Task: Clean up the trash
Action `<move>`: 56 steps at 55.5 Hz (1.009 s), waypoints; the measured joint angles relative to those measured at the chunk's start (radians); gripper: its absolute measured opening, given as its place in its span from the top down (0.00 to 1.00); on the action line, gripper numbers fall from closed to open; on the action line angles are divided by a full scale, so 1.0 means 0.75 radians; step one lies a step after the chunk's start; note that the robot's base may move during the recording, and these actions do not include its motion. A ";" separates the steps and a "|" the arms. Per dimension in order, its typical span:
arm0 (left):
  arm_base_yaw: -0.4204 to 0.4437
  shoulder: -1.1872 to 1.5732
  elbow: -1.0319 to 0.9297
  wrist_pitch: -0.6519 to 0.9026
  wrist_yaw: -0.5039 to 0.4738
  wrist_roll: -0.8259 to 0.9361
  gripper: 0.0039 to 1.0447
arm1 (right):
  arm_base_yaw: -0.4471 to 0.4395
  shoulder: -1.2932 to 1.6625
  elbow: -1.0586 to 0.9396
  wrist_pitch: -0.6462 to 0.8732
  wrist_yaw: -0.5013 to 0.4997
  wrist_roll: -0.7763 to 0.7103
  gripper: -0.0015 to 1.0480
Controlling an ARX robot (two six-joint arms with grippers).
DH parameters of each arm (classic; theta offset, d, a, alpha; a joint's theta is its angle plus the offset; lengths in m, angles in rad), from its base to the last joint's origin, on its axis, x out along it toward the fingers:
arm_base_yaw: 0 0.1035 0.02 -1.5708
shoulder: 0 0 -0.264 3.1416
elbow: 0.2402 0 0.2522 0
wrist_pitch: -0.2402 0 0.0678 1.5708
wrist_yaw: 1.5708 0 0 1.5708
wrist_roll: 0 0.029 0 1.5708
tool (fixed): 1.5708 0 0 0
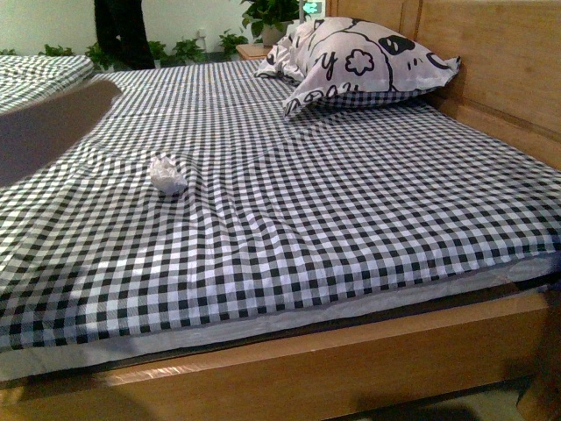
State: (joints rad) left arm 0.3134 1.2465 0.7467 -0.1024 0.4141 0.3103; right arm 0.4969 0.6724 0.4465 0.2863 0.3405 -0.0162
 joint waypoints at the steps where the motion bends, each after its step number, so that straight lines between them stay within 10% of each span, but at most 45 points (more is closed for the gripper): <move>1: -0.002 0.022 0.000 -0.005 0.009 0.030 0.75 | 0.000 0.000 0.000 0.000 0.000 0.000 0.81; 56: -0.030 0.645 0.277 0.061 0.043 0.516 0.75 | 0.000 0.000 0.000 0.000 0.000 0.000 0.81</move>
State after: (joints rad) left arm 0.2909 1.7306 0.9543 -0.0566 0.4461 0.6971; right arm 0.4969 0.6724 0.4465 0.2863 0.3405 -0.0162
